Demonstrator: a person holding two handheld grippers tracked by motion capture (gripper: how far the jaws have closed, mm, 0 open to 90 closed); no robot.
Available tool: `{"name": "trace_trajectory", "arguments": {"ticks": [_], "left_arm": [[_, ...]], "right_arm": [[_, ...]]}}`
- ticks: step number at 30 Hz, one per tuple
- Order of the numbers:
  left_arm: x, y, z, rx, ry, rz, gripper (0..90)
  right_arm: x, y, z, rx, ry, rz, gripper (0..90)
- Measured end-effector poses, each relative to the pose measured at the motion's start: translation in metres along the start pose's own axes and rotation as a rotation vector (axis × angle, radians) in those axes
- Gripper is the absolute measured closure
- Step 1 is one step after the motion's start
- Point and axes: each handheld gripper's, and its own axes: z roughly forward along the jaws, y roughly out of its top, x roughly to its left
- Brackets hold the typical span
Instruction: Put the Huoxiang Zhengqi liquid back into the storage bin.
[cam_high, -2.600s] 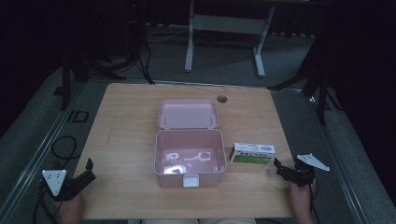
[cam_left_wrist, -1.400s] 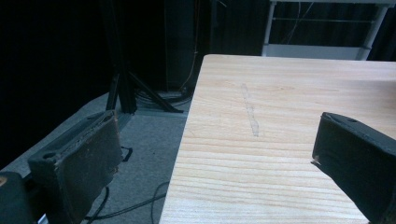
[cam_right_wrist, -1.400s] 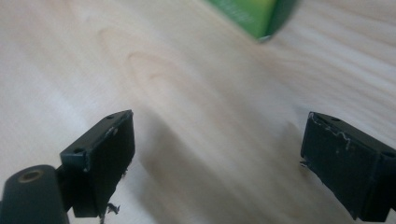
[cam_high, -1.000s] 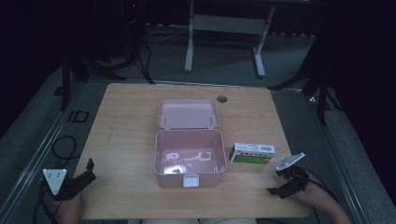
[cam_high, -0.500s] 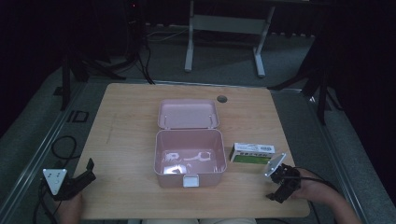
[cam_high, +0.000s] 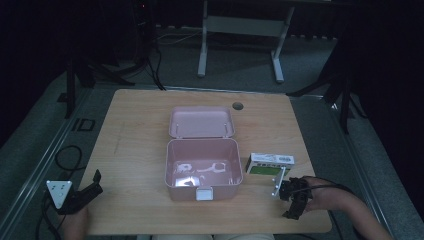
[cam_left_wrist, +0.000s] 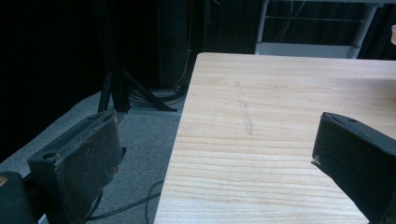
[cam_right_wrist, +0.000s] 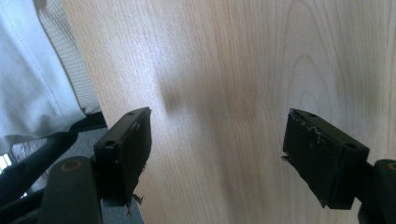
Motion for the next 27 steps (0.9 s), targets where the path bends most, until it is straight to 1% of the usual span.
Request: {"name": "trace_trajectory", "arguments": {"ticks": [7, 10, 13, 14, 15, 17, 19, 21, 25, 27], "left_arm": [[0.0, 0.0, 0.0, 0.001, -0.004, 0.002, 1.6], [0.0, 0.0, 0.0, 0.001, -0.007, 0.001, 1.6], [0.0, 0.0, 0.0, 0.002, -0.009, 0.002, 1.6], [0.0, 0.0, 0.0, 0.002, -0.009, 0.002, 1.6], [0.0, 0.0, 0.0, 0.003, -0.009, 0.002, 1.6], [0.0, 0.0, 0.0, 0.002, -0.01, 0.002, 1.6], [0.0, 0.0, 0.0, 0.003, -0.011, 0.002, 1.6], [0.0, 0.0, 0.001, 0.003, -0.01, 0.004, 1.6], [0.0, 0.0, 0.001, 0.003, -0.011, 0.004, 1.6], [0.0, 0.0, 0.001, 0.003, -0.011, 0.004, 1.6]], "right_arm": [[0.002, 0.019, -0.005, 0.055, -0.025, -0.084, 26.4], [0.002, 0.028, -0.007, 0.077, -0.027, -0.108, 26.3], [0.004, 0.036, -0.008, 0.097, -0.019, -0.133, 27.5], [0.004, 0.036, -0.008, 0.097, -0.019, -0.133, 27.5], [0.005, 0.04, -0.009, 0.1, -0.018, -0.151, 28.3], [0.006, 0.043, -0.011, 0.096, -0.013, -0.159, 28.4], [0.006, 0.046, -0.015, 0.08, -0.011, -0.167, 28.9], [0.006, 0.048, -0.021, 0.063, -0.009, -0.172, 29.0], [0.006, 0.051, -0.032, 0.053, -0.005, -0.185, 30.2], [0.006, 0.052, -0.04, 0.046, -0.015, -0.189, 30.3]]}}
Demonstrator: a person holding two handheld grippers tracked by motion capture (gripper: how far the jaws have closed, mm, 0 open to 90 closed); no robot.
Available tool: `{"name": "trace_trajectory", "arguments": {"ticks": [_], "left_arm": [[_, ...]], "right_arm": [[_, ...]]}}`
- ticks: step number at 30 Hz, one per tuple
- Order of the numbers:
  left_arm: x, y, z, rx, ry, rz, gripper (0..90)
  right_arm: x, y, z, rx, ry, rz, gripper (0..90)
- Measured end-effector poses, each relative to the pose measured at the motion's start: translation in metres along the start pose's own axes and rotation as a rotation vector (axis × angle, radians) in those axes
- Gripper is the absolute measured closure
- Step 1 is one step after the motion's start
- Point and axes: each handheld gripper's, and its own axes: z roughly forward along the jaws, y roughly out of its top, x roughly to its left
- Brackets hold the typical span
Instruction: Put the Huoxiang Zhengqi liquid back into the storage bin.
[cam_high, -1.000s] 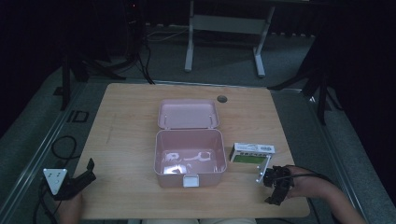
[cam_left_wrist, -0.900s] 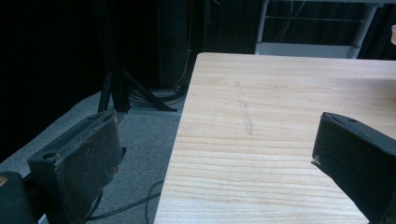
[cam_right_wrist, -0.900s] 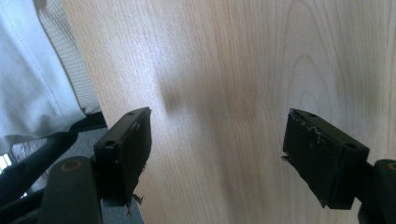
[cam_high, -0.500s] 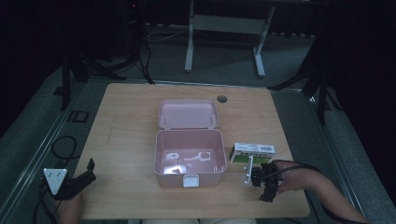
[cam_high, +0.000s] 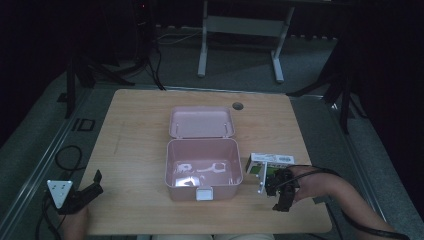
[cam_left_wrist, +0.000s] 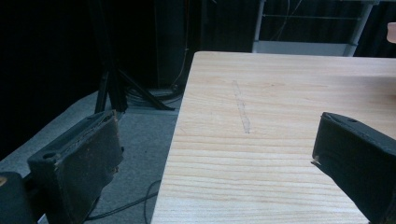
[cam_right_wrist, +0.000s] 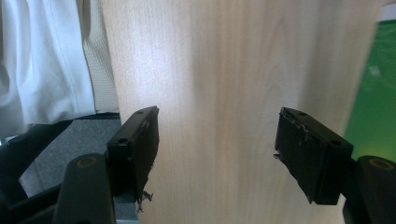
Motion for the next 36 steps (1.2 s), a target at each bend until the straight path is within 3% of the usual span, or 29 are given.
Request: {"name": "trace_trajectory", "arguments": {"ticks": [9, 20, 36], "left_arm": [[0.0, 0.0, 0.0, 0.001, -0.003, -0.001, 1.6], [0.0, 0.0, 0.0, 0.006, -0.009, 0.003, 1.6], [0.0, 0.0, 0.001, 0.012, -0.016, 0.006, 1.6]], "right_arm": [[-0.007, -0.001, -0.031, -0.044, -0.037, -0.004, 31.2], [-0.027, -0.008, -0.06, -0.05, -0.084, -0.004, 34.8], [-0.077, -0.013, -0.048, -0.002, -0.103, 0.054, 38.5]]}}
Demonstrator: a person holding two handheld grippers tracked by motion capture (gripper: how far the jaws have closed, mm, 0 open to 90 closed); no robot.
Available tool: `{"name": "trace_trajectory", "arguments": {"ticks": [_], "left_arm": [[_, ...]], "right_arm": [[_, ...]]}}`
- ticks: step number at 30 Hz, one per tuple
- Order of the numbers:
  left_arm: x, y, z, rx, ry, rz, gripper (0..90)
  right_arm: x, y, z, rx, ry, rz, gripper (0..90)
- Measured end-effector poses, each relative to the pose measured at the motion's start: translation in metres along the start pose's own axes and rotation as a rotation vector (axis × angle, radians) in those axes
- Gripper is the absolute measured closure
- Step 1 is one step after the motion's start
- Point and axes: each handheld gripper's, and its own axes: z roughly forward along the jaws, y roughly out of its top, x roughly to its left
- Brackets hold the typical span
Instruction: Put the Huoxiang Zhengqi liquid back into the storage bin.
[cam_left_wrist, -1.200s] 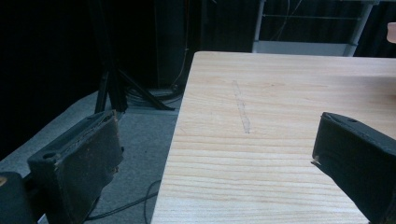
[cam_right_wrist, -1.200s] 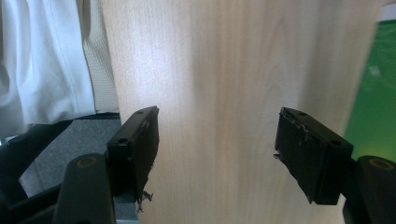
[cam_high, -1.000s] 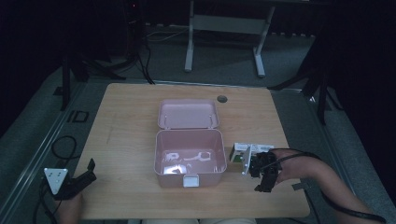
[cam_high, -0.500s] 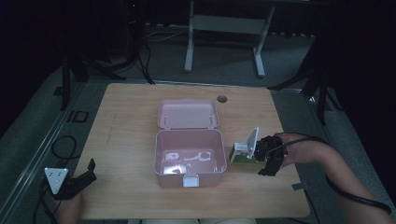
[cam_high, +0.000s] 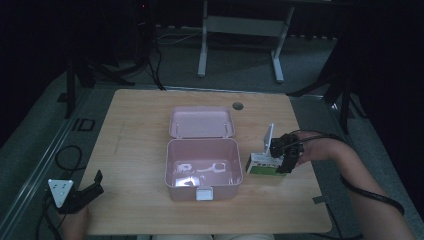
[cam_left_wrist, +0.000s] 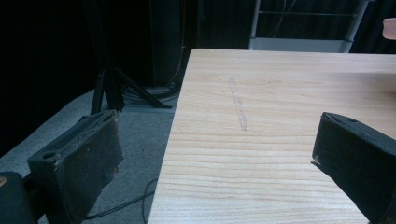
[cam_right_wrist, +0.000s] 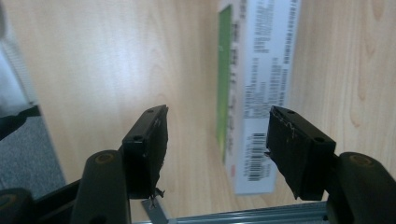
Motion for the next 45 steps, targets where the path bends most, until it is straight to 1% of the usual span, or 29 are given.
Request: {"name": "trace_trajectory", "arguments": {"ticks": [1, 2, 6, 11, 14, 15, 20, 22, 28, 29, 34, 40, 45], "left_arm": [[0.0, 0.0, 0.0, 0.0, 0.0, 0.0, 1.6], [0.0, 0.0, 0.0, 0.002, -0.002, 0.003, 1.6], [0.0, 0.0, 0.0, 0.003, -0.005, 0.004, 1.6], [0.0, 0.0, 0.0, 0.004, -0.006, 0.005, 1.6], [0.0, 0.0, 0.0, 0.005, -0.007, 0.006, 1.6], [0.0, 0.0, 0.0, 0.005, -0.009, 0.007, 1.6], [0.0, 0.0, 0.001, 0.007, -0.01, 0.008, 1.6], [-0.001, 0.0, 0.001, 0.007, -0.01, 0.01, 1.6], [-0.001, 0.0, 0.001, 0.008, -0.01, 0.011, 1.6], [-0.001, 0.0, 0.001, 0.009, -0.01, 0.012, 1.6], [-0.001, 0.0, 0.001, 0.011, -0.012, 0.015, 1.6], [-0.001, 0.0, 0.002, 0.016, -0.012, 0.017, 1.6], [-0.001, 0.0, 0.002, 0.018, -0.011, 0.018, 1.6]], "right_arm": [[0.0, 0.0, 0.0, 0.0, 0.0, 0.0, 38.5], [-0.005, 0.0, 0.003, 0.009, -0.001, 0.01, 38.7], [-0.014, 0.001, 0.009, 0.016, 0.006, 0.028, 40.1], [-0.021, 0.005, 0.015, 0.027, 0.016, 0.044, 40.9], [-0.025, 0.007, 0.02, 0.038, 0.021, 0.044, 42.6], [-0.025, 0.007, 0.021, 0.041, 0.021, 0.046, 44.3], [-0.027, 0.008, 0.029, 0.058, 0.038, 0.05, 46.9], [-0.028, 0.009, 0.031, 0.053, 0.045, 0.052, 49.8], [-0.03, 0.011, 0.041, 0.063, 0.055, 0.053, 52.5], [-0.03, 0.011, 0.045, 0.063, 0.061, 0.051, 53.9], [-0.032, 0.011, 0.052, 0.067, 0.058, 0.05, 58.9], [-0.033, 0.011, 0.055, 0.053, 0.062, 0.042, 61.3], [-0.032, 0.013, 0.055, 0.064, 0.063, 0.026, 62.2]]}}
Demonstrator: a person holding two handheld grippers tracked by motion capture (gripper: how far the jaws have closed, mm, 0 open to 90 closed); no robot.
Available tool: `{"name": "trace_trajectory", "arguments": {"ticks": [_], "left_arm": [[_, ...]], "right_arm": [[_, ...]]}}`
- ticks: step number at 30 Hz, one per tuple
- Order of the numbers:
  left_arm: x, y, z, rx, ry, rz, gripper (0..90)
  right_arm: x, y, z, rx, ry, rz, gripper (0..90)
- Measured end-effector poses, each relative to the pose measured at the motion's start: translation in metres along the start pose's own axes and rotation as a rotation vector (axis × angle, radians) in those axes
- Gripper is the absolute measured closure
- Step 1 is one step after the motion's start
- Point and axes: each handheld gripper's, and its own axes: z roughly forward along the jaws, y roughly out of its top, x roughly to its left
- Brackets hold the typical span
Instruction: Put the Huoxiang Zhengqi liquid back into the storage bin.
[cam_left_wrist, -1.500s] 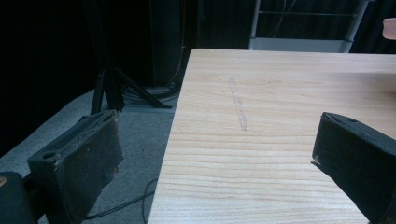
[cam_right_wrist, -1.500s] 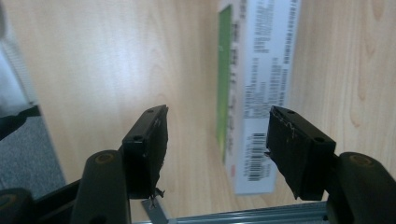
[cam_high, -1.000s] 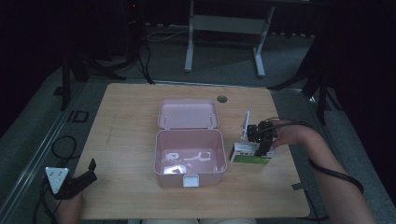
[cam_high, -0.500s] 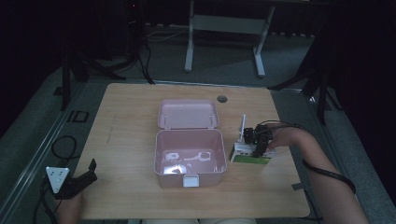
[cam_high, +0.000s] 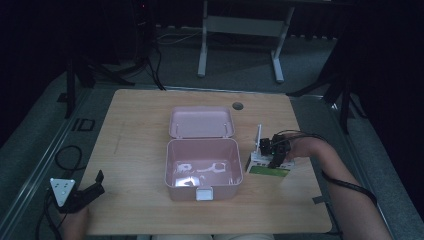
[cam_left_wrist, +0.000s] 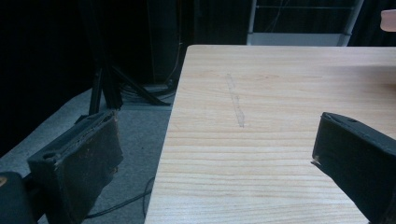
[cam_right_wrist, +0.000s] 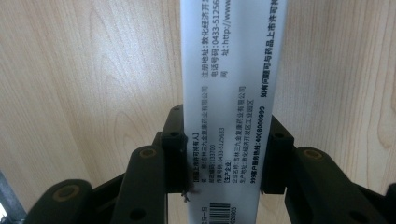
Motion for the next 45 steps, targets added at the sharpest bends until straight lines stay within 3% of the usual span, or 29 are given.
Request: {"name": "trace_trajectory", "arguments": {"ticks": [5, 12, 18, 28, 45], "left_arm": [[0.0, 0.0, 0.0, 0.003, 0.001, 0.001, 1.6], [0.0, 0.0, 0.0, 0.003, 0.0, -0.001, 1.6], [0.0, 0.0, 0.0, 0.006, -0.003, -0.002, 1.6], [0.0, 0.0, 0.001, 0.007, -0.007, -0.003, 1.6], [0.0, 0.0, 0.001, 0.011, -0.007, -0.002, 1.6]], "right_arm": [[0.004, 0.002, -0.001, 0.015, 0.015, -0.032, 62.3], [0.008, 0.004, -0.008, 0.021, 0.068, -0.023, 62.4], [0.015, 0.006, -0.019, 0.015, 0.073, -0.039, 62.5], [0.032, 0.006, -0.046, 0.027, 0.041, -0.076, 62.6], [0.051, 0.004, -0.11, 0.008, 0.019, -0.057, 62.5]]}}
